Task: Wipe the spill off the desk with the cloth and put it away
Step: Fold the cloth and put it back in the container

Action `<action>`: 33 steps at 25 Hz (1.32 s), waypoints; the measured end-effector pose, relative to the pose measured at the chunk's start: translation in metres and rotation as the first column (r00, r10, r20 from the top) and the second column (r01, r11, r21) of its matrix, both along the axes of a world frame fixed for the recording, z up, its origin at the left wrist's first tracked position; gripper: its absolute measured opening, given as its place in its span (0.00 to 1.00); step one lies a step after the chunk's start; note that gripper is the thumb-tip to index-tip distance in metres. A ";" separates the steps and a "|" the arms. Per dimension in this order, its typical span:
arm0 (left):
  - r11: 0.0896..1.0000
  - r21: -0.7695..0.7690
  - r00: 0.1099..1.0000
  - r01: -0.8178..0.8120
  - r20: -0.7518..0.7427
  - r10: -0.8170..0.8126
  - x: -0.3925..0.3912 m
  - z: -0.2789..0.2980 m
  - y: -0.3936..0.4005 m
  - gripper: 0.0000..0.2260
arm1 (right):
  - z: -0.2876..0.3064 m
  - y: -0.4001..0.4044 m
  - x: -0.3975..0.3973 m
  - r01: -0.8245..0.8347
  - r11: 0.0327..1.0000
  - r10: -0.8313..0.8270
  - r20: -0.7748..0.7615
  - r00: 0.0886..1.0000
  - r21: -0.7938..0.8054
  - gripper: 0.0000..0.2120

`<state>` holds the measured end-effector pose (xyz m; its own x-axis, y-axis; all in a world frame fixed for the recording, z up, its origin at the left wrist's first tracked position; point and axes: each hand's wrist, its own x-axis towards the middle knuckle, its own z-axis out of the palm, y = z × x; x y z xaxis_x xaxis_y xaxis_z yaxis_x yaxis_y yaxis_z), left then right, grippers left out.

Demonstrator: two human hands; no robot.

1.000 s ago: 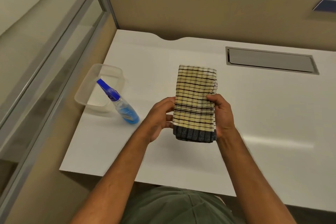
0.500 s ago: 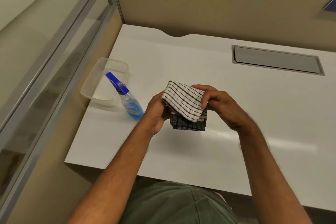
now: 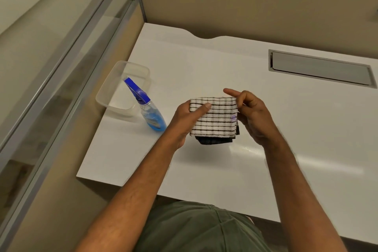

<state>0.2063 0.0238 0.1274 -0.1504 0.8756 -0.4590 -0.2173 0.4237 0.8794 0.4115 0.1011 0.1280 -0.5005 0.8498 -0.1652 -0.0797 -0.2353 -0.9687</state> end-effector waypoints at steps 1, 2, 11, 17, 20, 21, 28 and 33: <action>0.999 0.012 0.999 -0.047 0.008 0.047 0.000 -0.001 0.002 0.16 | -0.004 0.000 -0.003 0.057 0.997 -0.059 -0.044 0.997 -0.048 0.16; 0.995 0.025 0.995 -0.093 0.025 0.092 0.000 -0.002 0.004 0.14 | -0.008 0.000 -0.006 0.094 0.991 -0.099 -0.053 0.994 -0.091 0.12; 0.885 0.052 0.886 -0.463 -0.007 0.464 -0.014 -0.003 0.036 0.17 | -0.014 0.024 -0.058 0.000 1.000 0.004 0.224 0.975 -0.015 0.19; 0.857 0.191 0.824 -0.479 -0.238 0.514 -0.031 0.033 0.063 0.22 | 0.012 0.080 -0.105 0.067 0.996 -0.059 0.114 0.992 -0.066 0.22; 0.847 0.248 0.819 -0.471 -0.235 0.524 -0.049 0.077 0.083 0.23 | 0.044 0.104 -0.134 0.025 0.999 -0.025 -0.001 1.000 -0.037 0.23; 0.838 0.276 0.817 -0.470 -0.222 0.532 -0.058 0.095 0.088 0.23 | 0.057 0.112 -0.145 0.010 1.000 -0.011 -0.056 0.998 -0.023 0.23; 0.849 0.361 0.825 -0.385 -0.277 0.492 -0.185 0.159 0.080 0.12 | 0.098 0.135 -0.242 -0.151 0.988 0.148 -0.169 0.975 -0.009 0.20; 0.863 0.092 0.864 -0.496 -0.046 0.502 -0.236 0.063 0.052 0.12 | 0.045 0.117 -0.304 -0.305 0.948 0.313 0.091 0.945 -0.094 0.18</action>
